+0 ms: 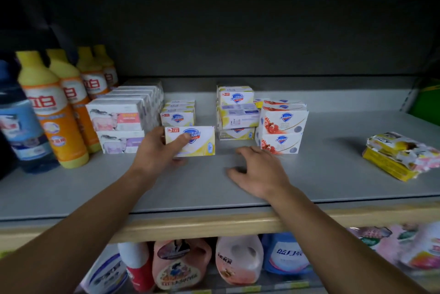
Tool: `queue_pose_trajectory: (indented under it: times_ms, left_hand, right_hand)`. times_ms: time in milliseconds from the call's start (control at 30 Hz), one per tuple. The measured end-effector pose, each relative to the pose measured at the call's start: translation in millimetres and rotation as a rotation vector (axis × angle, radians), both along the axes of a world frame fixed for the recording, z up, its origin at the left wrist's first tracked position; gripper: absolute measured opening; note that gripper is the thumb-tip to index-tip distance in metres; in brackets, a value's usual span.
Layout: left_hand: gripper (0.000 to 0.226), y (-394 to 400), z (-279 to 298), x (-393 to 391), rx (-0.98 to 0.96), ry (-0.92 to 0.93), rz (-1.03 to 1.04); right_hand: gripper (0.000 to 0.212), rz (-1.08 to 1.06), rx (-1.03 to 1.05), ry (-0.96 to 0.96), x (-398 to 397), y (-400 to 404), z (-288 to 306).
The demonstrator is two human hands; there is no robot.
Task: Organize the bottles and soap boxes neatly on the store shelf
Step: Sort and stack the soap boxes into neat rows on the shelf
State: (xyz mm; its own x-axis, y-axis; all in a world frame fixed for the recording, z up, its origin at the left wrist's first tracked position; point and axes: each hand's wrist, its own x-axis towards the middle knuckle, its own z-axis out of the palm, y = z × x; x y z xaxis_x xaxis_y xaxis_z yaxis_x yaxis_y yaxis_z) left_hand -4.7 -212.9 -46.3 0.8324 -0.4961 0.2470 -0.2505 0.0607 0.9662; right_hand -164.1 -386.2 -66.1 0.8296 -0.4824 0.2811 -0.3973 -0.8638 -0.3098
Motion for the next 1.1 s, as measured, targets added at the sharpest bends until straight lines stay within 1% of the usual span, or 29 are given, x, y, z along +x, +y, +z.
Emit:
queue_pose_trajectory:
  times_ms: [67, 133, 200, 267, 333, 433, 533, 567, 600, 667, 700, 733, 767, 833, 867, 933, 967, 1033, 1100]
  left_hand:
    - [0.009, 13.3, -5.1, -4.3, 0.009, 0.029, -0.015]
    - [0.013, 20.8, -8.1, -6.8, 0.02, 0.05, -0.031]
    - [0.018, 24.3, -7.5, -8.0, 0.01, 0.073, -0.041]
    - [0.022, 26.3, -5.1, -9.1, -0.015, 0.104, -0.062]
    - [0.024, 29.1, -4.2, -8.8, -0.029, 0.135, -0.089]
    - [0.023, 35.1, -2.9, -5.3, -0.059, 0.205, -0.126]
    - [0.008, 42.1, 0.0, 0.7, -0.171, 0.347, -0.162]
    - [0.009, 44.2, 0.8, 2.1, -0.206, 0.377, -0.189]
    - [0.018, 46.1, 0.2, 4.1, -0.224, 0.379, -0.23]
    - [0.041, 47.6, -1.5, 5.9, -0.203, 0.326, -0.317]
    - [0.048, 47.1, -2.0, 4.7, -0.18, 0.291, -0.337]
    - [0.049, 45.8, -2.6, 3.3, -0.166, 0.262, -0.339]
    - [0.043, 44.2, -3.2, 1.0, -0.156, 0.231, -0.319]
    - [0.01, 41.2, -6.1, -0.8, -0.127, 0.121, -0.192]
    - [0.009, 41.0, -7.4, -0.7, -0.093, 0.044, -0.105]
    - [0.036, 41.2, -10.8, 1.3, 0.013, -0.103, 0.006]
    - [0.044, 41.5, -11.5, 1.4, 0.057, -0.156, 0.038]
    - [0.05, 40.9, -13.9, 3.2, 0.118, -0.206, 0.08]
    - [0.048, 39.1, -15.4, 5.9, 0.13, -0.199, 0.123]
  right_hand:
    - [0.061, 0.067, 0.043, -0.131, -0.8, 7.5, 2.3]
    - [0.071, 0.156, 0.136, -0.219, 2.4, 18.6, 4.6]
    - [0.084, 0.244, 0.188, -0.243, 9.9, 32.3, 7.1]
    - [0.091, 0.326, 0.183, -0.258, 19.9, 44.0, 8.8]
    - [0.089, 0.378, 0.166, -0.277, 30.1, 52.4, 9.0]
    - [0.081, 0.393, 0.189, -0.355, 43.1, 60.5, 8.3]
    - [0.077, 0.361, 0.358, -0.441, 49.1, 63.2, 6.6]
    - [0.072, 0.352, 0.445, -0.466, 49.4, 61.8, 5.9]
    - [0.065, 0.34, 0.531, -0.489, 48.8, 60.1, 5.5]
    - [0.046, 0.289, 0.668, -0.518, 48.0, 55.4, 6.9]
    - [0.039, 0.263, 0.712, -0.522, 48.3, 53.3, 7.9]
    - [0.037, 0.24, 0.739, -0.517, 48.1, 52.4, 8.7]
    - [0.044, 0.22, 0.75, -0.502, 48.5, 52.1, 9.1]
    - [0.062, 0.176, 0.759, -0.457, 48.7, 52.3, 9.3]
    - [0.067, 0.158, 0.766, -0.442, 48.7, 52.3, 9.1]
    - [0.063, 0.149, 0.761, -0.415, 48.1, 53.0, 8.7]
    - [0.057, 0.155, 0.737, -0.4, 47.5, 53.5, 9.1]
    - [0.05, 0.16, 0.694, -0.393, 45.3, 55.7, 10.8]
    - [0.056, 0.139, 0.67, -0.407, 44.8, 56.0, 11.4]
